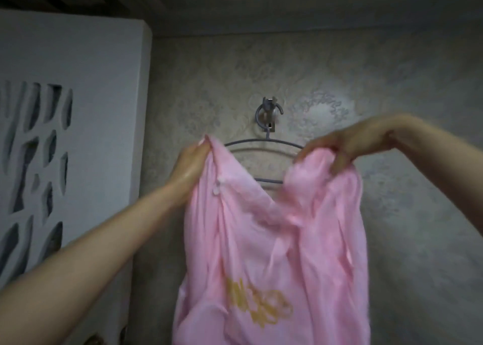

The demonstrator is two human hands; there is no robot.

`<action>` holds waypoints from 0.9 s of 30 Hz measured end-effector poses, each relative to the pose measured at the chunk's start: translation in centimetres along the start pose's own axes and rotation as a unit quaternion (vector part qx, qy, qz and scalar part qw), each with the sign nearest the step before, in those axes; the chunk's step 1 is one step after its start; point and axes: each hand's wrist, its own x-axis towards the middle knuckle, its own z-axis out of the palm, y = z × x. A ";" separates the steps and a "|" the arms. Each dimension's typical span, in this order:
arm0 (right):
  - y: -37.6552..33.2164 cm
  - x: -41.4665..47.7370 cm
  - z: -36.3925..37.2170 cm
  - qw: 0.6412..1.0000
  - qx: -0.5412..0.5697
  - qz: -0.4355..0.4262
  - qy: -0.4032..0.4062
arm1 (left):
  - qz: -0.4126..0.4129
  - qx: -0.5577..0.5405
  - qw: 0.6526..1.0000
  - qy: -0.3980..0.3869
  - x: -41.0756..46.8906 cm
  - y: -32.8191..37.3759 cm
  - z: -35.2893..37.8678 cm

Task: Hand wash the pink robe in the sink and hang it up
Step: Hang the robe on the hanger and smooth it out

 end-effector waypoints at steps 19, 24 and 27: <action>3.0 1.8 5.1 0.917 0.310 -0.095 0.233 | 0.167 0.260 0.948 -0.082 4.6 6.8 -2.2; 2.9 2.9 5.0 0.857 0.338 -0.097 0.378 | 0.303 0.501 0.805 -0.101 4.5 4.8 -3.8; 3.1 3.4 6.2 0.885 0.353 -0.101 0.286 | 0.241 0.434 0.862 -0.098 5.1 3.3 -4.4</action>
